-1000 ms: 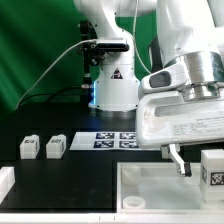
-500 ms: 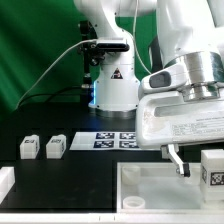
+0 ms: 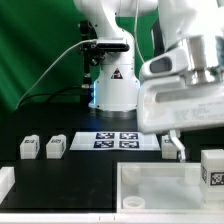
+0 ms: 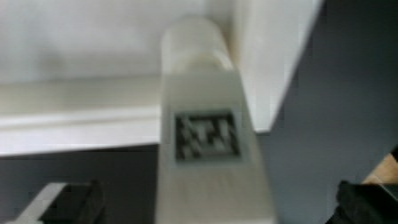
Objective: Assemble one leg
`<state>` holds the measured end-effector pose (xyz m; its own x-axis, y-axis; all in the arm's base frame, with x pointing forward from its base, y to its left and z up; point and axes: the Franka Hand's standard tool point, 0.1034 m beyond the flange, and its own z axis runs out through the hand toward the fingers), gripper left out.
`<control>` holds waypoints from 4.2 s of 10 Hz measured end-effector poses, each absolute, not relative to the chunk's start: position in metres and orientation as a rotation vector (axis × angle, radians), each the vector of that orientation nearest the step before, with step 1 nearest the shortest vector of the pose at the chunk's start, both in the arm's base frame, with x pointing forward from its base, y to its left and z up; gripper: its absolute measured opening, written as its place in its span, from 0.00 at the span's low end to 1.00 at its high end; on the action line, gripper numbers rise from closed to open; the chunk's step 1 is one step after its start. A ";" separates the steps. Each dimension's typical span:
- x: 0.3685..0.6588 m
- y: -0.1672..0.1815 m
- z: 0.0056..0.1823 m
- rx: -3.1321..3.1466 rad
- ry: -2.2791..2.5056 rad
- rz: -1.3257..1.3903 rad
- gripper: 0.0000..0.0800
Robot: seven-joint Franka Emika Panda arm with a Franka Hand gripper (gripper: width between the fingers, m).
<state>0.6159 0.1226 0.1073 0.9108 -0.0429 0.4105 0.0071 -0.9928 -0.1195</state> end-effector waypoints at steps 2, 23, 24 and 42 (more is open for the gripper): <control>0.622 0.112 0.108 -2.991 0.028 -0.414 0.81; 0.636 0.104 0.089 -2.465 1.678 0.047 0.37; 0.634 0.103 0.089 -2.368 1.804 0.062 0.37; 0.639 0.111 0.078 -2.985 0.648 -0.059 0.37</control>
Offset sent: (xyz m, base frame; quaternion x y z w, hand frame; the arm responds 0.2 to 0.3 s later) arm 0.0157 -0.0072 -0.0056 -0.0077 -0.2652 -0.0028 0.9642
